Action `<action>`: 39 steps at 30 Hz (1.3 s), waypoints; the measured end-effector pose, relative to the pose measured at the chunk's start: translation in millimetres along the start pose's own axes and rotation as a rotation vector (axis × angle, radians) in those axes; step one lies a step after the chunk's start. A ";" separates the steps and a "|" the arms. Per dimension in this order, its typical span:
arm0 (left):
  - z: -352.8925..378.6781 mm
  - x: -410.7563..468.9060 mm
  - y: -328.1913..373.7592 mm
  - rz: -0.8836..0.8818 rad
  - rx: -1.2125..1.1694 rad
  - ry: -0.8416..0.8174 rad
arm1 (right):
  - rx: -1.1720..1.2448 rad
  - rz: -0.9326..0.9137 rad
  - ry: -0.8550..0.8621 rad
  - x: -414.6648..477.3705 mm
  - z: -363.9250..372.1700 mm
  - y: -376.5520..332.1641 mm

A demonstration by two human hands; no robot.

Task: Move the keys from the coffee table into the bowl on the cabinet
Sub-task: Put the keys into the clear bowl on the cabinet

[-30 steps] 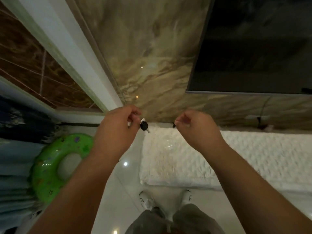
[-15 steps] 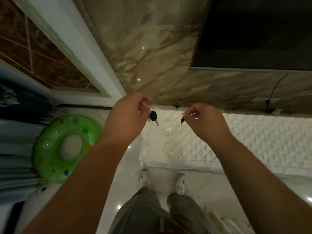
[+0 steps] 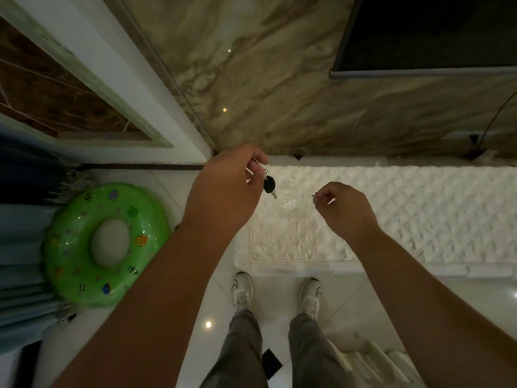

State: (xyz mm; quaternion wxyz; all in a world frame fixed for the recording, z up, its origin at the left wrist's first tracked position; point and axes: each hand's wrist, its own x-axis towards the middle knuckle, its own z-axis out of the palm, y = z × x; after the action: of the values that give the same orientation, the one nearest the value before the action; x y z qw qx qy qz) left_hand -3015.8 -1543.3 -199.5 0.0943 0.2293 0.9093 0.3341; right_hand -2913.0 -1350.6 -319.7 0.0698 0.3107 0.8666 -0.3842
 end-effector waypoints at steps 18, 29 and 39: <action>127.2 47.2 -115.7 -0.099 0.028 -0.083 | -0.064 0.178 0.009 95.2 145.4 85.3; 184.0 67.8 -140.3 -0.131 0.012 -0.103 | -0.394 0.132 -0.044 116.8 187.2 120.3; 212.1 76.4 -156.0 -0.139 0.006 -0.123 | -0.668 0.070 0.000 133.1 203.1 125.1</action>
State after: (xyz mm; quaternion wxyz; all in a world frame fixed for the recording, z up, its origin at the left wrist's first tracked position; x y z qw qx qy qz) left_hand -3069.2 -1491.7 -463.4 0.1723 0.1860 0.9166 0.3091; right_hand -2968.9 -1366.1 -586.6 0.1808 0.3004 0.9334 -0.0764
